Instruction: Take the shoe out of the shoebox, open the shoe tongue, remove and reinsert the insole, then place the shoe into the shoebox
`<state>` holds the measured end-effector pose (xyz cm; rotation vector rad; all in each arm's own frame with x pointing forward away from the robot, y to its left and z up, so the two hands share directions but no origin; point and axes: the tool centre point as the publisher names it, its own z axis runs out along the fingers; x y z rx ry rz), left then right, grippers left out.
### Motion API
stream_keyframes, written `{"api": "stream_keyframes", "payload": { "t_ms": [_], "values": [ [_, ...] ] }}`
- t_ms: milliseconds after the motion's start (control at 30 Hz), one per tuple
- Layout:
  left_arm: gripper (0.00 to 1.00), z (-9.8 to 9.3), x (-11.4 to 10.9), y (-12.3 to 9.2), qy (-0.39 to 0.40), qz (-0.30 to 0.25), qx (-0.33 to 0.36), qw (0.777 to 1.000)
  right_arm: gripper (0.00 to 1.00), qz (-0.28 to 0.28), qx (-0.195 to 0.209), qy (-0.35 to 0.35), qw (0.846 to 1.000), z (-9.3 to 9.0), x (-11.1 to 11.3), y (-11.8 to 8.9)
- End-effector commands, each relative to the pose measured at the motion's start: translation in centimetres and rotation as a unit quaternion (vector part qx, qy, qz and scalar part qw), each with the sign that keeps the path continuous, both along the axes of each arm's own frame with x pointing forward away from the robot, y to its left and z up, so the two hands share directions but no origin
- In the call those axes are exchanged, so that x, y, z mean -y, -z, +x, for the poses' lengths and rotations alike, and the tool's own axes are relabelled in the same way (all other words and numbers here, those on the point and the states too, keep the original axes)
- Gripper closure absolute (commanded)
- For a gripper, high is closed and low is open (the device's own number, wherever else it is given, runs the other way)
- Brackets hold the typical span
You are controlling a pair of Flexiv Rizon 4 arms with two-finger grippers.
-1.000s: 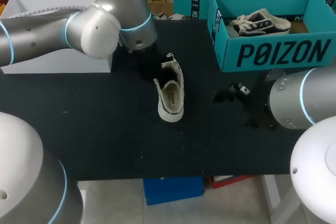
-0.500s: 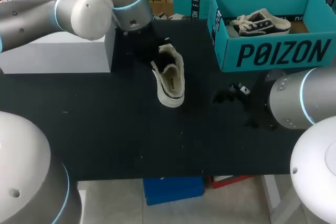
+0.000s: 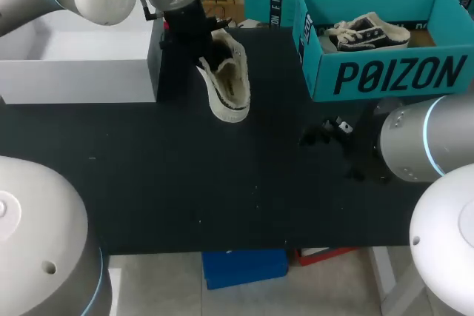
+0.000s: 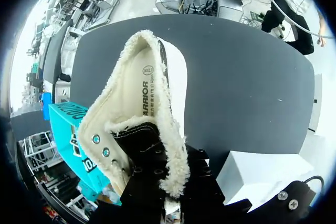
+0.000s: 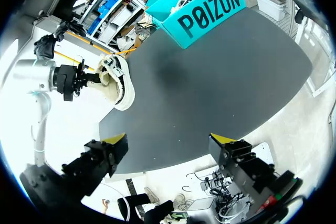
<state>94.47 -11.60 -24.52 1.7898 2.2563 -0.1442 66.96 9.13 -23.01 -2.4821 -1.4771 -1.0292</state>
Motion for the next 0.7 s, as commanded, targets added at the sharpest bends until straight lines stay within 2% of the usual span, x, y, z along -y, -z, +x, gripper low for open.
{"api": "stream_keyframes", "payload": {
  "t_ms": [33, 100, 200, 400, 700],
  "values": [
    [1.0, -0.4, -2.7, -4.1, -0.045, -0.007, 0.017, 0.999, 0.0, -0.003, 0.005, 0.007, 1.0, 0.0, -0.7, 0.5],
    [1.0, 0.0, -3.8, -5.0, -0.072, -0.012, 0.023, 0.997, 0.0, -0.003, 0.005, 0.007, 1.0, 0.0, -0.7, 0.5],
    [1.0, 0.7, -6.5, -6.9, -0.127, -0.024, 0.036, 0.991, 0.0, -0.003, 0.005, 0.007, 1.0, 0.0, -0.7, 0.5],
    [1.0, 1.2, -12.9, -9.2, -0.231, -0.045, 0.064, 0.97, 0.0, -0.003, 0.005, 0.007, 1.0, 0.0, -0.7, 0.5],
    [1.0, 0.8, -22.6, -9.2, -0.355, -0.059, 0.07, 0.931, 0.0, -0.003, 0.005, 0.007, 1.0, 0.0, -0.7, 0.5]
  ]
}}
